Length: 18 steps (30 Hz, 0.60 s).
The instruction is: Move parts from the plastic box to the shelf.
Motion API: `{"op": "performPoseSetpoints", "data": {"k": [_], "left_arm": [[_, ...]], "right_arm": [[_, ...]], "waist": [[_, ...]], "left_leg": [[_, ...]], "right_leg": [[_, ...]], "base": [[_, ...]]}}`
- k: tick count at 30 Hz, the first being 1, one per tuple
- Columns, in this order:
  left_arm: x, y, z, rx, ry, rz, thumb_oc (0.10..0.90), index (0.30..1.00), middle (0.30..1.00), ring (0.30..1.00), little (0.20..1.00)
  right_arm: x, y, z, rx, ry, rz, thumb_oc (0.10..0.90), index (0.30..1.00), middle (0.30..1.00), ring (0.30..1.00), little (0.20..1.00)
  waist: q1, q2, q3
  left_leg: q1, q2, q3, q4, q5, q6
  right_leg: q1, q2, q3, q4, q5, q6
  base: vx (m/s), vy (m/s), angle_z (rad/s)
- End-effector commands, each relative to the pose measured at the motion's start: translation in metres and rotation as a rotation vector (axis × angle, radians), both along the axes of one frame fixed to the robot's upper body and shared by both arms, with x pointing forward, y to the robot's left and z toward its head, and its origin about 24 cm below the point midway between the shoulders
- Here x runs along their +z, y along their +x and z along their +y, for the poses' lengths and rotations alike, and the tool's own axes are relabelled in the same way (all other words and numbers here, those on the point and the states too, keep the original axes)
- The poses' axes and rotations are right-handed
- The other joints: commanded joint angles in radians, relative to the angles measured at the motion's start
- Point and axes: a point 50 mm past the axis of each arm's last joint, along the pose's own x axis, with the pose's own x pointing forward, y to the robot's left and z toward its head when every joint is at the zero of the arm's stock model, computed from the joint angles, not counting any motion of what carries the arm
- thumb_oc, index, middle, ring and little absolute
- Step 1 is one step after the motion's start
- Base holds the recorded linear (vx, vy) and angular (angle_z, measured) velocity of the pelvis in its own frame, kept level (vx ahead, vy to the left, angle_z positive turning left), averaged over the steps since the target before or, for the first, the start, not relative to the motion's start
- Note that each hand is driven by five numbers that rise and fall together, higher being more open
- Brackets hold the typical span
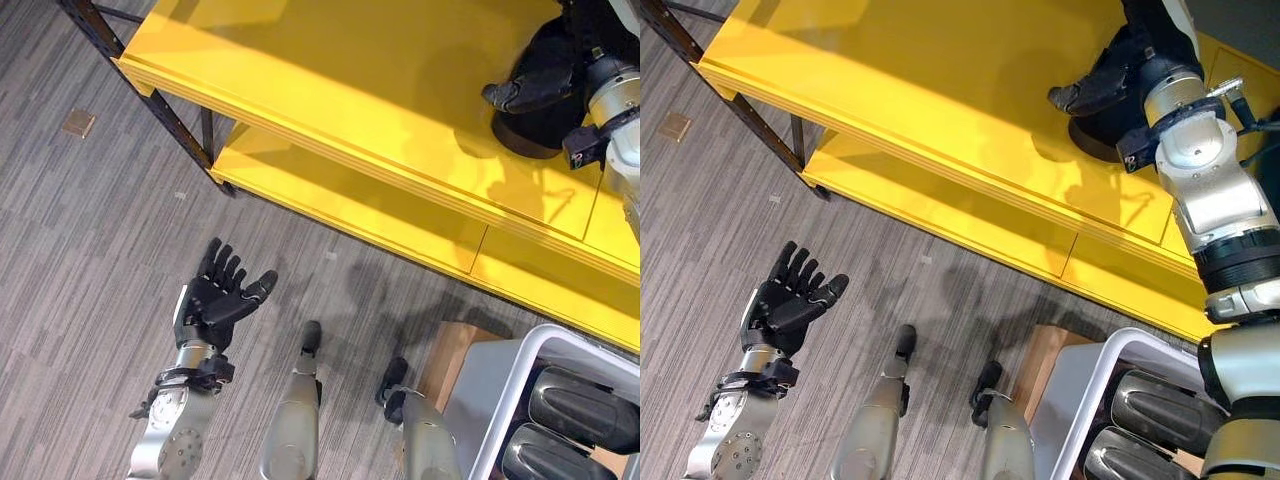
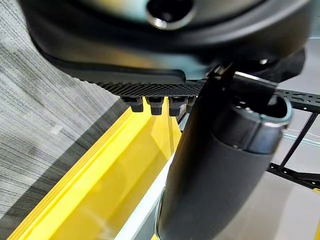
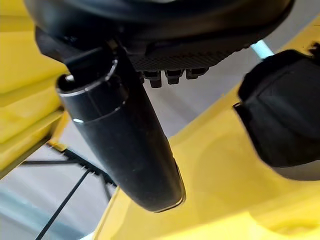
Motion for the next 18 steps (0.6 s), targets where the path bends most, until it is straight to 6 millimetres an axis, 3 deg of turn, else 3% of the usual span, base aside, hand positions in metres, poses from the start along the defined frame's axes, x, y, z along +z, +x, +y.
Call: {"op": "performPoseSetpoints", "data": {"k": [1,4,11,14,18], "left_arm": [[0.038,-0.003,0.009,-0.016,0.11,-0.188,0.9,1.0,1.0,1.0,1.0],[0.035,-0.003,0.008,-0.009,0.108,-0.173,0.9,1.0,1.0,1.0,1.0],[0.02,-0.008,0.003,-0.006,0.081,-0.106,0.9,1.0,1.0,1.0,1.0],[0.014,-0.012,0.002,0.001,0.066,-0.081,0.9,1.0,1.0,1.0,1.0],[0.004,-0.019,0.003,0.012,0.066,-0.043,0.9,1.0,1.0,1.0,1.0]], "right_arm": [[0.04,-0.022,0.001,0.031,-0.021,-0.223,0.9,1.0,1.0,1.0,1.0],[0.008,-0.034,0.001,0.088,0.062,-0.212,0.9,1.0,1.0,1.0,1.0],[-0.101,-0.06,-0.004,0.203,0.422,0.004,0.9,1.0,1.0,1.0,1.0],[-0.132,-0.074,0.001,0.244,0.502,0.093,0.9,1.0,1.0,1.0,1.0],[-0.155,-0.091,-0.001,0.242,0.544,0.157,0.9,1.0,1.0,1.0,1.0]], "waist": [[-0.011,-0.044,-0.085],[-0.034,-0.041,-0.102],[-0.076,-0.047,-0.163],[-0.097,-0.048,-0.199],[-0.113,-0.05,-0.233]], "left_leg": [[0.044,0.031,0.058,0.095,-0.173,0.002],[0.078,0.036,0.065,0.085,-0.179,0.003],[0.158,0.041,0.084,0.023,-0.163,0.004],[0.202,0.042,0.103,-0.018,-0.156,0.005],[0.25,0.043,0.133,-0.055,-0.152,0.005]], "right_leg": [[0.119,-0.033,0.048,-0.141,0.049,0.076],[0.149,-0.032,0.049,-0.156,0.046,0.079],[0.218,-0.027,0.045,-0.219,0.062,0.088],[0.245,-0.02,0.05,-0.256,0.077,0.098],[0.269,-0.016,0.065,-0.284,0.09,0.107]], "base": [[0.0,-0.003,-0.04],[0.02,-0.008,-0.01],[0.04,-0.004,-0.08],[0.04,0.012,-0.08],[0.05,0.012,-0.31]]}}
